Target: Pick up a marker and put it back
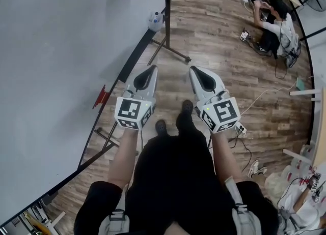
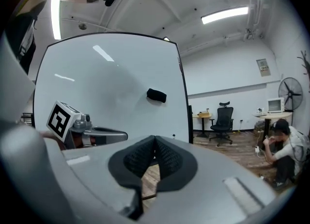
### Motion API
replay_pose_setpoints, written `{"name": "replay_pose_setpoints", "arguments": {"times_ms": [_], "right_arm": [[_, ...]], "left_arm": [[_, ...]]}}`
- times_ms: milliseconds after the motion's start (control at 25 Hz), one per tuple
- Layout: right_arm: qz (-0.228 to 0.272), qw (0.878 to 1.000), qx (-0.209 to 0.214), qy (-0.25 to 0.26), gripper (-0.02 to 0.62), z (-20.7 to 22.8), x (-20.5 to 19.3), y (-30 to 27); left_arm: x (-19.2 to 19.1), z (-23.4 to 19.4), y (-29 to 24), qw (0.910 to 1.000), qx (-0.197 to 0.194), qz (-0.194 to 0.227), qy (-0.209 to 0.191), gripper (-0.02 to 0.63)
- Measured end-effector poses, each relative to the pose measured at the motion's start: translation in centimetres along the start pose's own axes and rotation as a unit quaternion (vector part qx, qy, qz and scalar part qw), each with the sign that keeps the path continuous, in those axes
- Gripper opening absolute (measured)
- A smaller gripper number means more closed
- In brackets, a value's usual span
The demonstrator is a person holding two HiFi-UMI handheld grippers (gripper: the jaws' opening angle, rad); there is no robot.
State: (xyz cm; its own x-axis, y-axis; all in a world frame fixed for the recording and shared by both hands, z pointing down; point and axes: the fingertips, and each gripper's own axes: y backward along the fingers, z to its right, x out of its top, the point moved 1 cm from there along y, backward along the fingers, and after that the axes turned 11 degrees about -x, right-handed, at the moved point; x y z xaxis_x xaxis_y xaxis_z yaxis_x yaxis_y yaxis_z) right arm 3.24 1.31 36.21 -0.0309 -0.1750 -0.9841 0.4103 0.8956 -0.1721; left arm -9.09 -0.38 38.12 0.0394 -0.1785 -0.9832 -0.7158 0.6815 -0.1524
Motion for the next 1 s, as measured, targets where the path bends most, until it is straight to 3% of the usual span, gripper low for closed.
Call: {"name": "replay_pose_setpoints", "arguments": {"times_ms": [320,680,1000], "right_arm": [[0.026,0.997,0.058,0.054,0.003,4.3,2.1,-3.5],[0.000,0.992,0.121,0.041,0.003,9.6,1.9,-5.9],[-0.016,0.986,0.163,0.034,0.003,10.8,0.9,-7.3]], "left_arm": [[2.6,-0.6,-6.2,0.9997,0.021,0.008,-0.011,0.011],[3.4,-0.2,-11.6,0.9971,0.076,0.009,-0.004,0.011],[2.4,0.1,-13.1,0.9946,0.104,-0.007,0.001,0.011]]}}
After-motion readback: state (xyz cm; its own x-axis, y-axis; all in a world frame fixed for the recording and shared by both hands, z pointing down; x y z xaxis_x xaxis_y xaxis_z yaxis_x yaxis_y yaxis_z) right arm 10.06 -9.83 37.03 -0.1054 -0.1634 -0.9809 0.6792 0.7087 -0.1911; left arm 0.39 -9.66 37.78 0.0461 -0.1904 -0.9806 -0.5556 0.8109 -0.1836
